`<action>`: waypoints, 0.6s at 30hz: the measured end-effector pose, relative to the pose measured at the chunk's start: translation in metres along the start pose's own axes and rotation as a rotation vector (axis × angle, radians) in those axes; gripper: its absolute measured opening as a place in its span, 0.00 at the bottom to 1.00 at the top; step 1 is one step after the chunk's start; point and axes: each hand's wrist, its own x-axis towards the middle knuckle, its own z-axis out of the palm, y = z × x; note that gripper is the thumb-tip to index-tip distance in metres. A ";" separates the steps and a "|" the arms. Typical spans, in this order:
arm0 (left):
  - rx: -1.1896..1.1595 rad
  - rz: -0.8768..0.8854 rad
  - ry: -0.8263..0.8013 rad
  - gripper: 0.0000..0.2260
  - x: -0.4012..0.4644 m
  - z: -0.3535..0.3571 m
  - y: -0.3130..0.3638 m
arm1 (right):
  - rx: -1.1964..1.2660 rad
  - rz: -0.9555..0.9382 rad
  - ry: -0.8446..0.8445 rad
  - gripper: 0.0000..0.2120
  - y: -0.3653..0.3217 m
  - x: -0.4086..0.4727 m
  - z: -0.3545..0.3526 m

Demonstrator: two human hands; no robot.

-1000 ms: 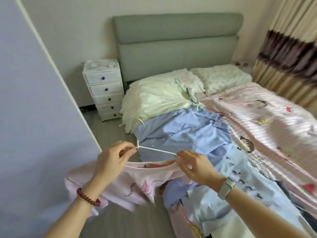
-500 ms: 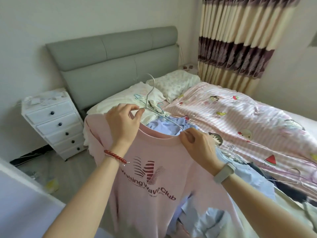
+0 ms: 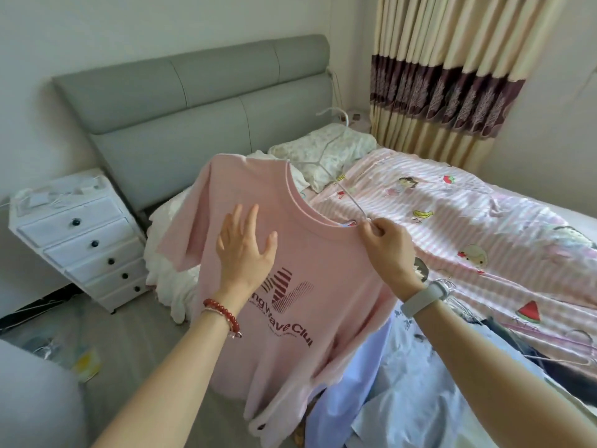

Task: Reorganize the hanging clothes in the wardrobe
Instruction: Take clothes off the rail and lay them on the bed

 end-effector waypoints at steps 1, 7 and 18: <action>-0.001 -0.004 -0.040 0.26 0.010 0.015 0.002 | -0.012 0.026 0.006 0.21 0.013 0.018 0.003; 0.070 -0.078 -0.290 0.25 0.078 0.134 -0.001 | -0.138 0.252 0.006 0.18 0.119 0.129 0.049; 0.235 -0.292 -0.732 0.25 0.063 0.354 -0.075 | -0.325 0.413 -0.275 0.18 0.318 0.199 0.182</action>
